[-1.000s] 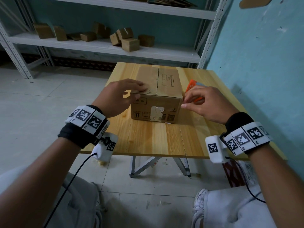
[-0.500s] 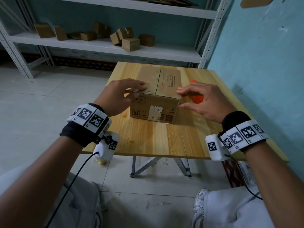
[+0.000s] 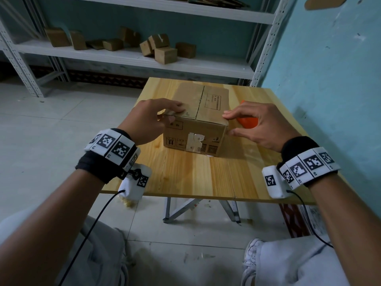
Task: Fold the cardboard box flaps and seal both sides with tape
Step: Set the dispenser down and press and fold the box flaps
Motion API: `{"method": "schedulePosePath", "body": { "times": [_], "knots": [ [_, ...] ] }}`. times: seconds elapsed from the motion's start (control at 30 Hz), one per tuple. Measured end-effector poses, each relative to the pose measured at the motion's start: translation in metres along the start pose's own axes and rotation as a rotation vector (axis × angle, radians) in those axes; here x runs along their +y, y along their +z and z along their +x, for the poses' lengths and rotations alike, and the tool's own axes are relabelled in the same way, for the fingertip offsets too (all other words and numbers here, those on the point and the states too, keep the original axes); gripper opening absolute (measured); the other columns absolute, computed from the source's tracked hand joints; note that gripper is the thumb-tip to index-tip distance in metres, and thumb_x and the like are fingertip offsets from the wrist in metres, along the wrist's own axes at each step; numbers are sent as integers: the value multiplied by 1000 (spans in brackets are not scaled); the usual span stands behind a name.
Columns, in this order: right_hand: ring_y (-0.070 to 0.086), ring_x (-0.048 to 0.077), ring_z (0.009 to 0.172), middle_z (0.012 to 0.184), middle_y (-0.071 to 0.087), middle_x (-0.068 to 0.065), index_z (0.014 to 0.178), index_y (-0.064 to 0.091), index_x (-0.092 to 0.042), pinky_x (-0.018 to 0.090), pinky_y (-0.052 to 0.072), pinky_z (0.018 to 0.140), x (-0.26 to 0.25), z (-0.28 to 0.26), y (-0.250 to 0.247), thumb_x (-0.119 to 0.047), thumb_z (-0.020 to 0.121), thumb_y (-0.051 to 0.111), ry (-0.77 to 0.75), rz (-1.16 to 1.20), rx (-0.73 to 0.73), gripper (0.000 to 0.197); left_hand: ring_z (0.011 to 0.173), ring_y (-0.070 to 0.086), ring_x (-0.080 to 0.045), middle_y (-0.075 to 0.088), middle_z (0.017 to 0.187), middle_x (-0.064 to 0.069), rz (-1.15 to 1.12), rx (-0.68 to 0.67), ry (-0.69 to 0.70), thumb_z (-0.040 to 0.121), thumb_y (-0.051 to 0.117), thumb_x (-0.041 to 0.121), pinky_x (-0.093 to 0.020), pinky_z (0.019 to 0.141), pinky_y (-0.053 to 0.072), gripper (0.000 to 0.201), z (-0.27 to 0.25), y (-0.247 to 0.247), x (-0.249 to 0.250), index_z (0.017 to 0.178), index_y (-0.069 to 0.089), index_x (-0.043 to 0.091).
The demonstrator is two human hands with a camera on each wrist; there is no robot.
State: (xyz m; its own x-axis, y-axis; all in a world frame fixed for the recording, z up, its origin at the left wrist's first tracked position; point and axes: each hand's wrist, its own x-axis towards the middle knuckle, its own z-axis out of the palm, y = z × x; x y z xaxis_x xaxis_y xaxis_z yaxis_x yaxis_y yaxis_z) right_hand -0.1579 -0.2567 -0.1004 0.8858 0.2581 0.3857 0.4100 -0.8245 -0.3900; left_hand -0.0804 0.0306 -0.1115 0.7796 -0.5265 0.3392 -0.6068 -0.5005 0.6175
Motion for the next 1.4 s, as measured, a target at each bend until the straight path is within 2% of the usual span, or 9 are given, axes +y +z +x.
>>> {"method": "schedulePosePath", "body": {
  "times": [0.23, 0.47, 0.63, 0.73, 0.83, 1.03, 1.13, 1.3, 1.4],
  "knots": [
    [56, 2, 114, 119, 65, -7, 118, 68, -17, 3, 38, 93, -1, 0, 1, -16, 78, 78, -6, -20, 1, 42, 126, 47, -8, 55, 132, 16, 3, -1, -13, 92, 57, 8, -15, 91, 38, 33, 0, 0, 1, 121, 62, 25],
    [57, 2, 113, 120, 65, -6, 118, 68, -16, 5, 39, 95, -3, -2, 4, -16, 78, 78, 0, -10, 39, 42, 128, 47, -9, 55, 133, 16, -2, -5, -18, 92, 57, 10, -32, 103, 44, 34, -1, -1, 1, 122, 62, 24],
    [58, 2, 111, 117, 64, -7, 120, 67, -15, 24, 48, 101, -6, -3, 8, -14, 78, 78, 11, 26, 75, 43, 127, 47, -10, 56, 133, 15, -30, -3, -32, 92, 57, 10, -35, 102, 46, 34, -2, 0, 2, 123, 63, 23],
    [57, 2, 111, 116, 63, -11, 121, 67, -17, 29, 48, 102, -8, -4, 8, -14, 78, 78, 32, 43, 76, 45, 125, 48, -10, 56, 131, 15, -21, 18, -38, 92, 58, 9, -31, 100, 47, 33, -1, 0, 3, 121, 64, 23],
    [57, 3, 114, 120, 63, -9, 122, 67, -18, 27, 46, 104, -10, -5, 6, -15, 78, 79, 29, 40, 71, 46, 125, 48, -10, 56, 131, 14, -19, 23, -35, 92, 58, 8, -29, 99, 47, 33, -1, 1, 5, 121, 64, 21],
    [54, -1, 116, 126, 62, -9, 124, 65, -22, 11, 39, 101, -10, -6, 6, -12, 79, 78, 38, 28, 61, 47, 125, 48, -10, 56, 131, 15, 7, 20, -32, 92, 57, 9, -29, 100, 46, 33, -2, 0, 3, 122, 63, 22],
    [55, -2, 115, 126, 61, -10, 124, 65, -20, 6, 39, 98, -10, -6, 6, -9, 79, 77, 39, 52, 58, 47, 126, 47, -10, 56, 131, 15, -3, 22, -35, 92, 57, 9, -29, 100, 45, 33, -1, 1, 2, 122, 63, 22],
    [60, 0, 109, 124, 60, -5, 122, 62, -18, 8, 45, 92, -10, -5, 8, -5, 80, 75, 83, 79, 74, 45, 126, 47, -10, 56, 132, 15, 1, 21, -30, 92, 57, 11, -31, 101, 46, 33, -1, 1, 0, 123, 62, 23],
    [64, -1, 93, 109, 65, -4, 108, 61, -16, 10, 51, 80, -11, -7, 7, -5, 83, 72, 138, 98, 110, 29, 125, 48, -10, 57, 131, 14, -7, 35, -23, 91, 59, 12, -32, 100, 46, 32, -1, 2, 0, 122, 63, 23]
  ]
}}
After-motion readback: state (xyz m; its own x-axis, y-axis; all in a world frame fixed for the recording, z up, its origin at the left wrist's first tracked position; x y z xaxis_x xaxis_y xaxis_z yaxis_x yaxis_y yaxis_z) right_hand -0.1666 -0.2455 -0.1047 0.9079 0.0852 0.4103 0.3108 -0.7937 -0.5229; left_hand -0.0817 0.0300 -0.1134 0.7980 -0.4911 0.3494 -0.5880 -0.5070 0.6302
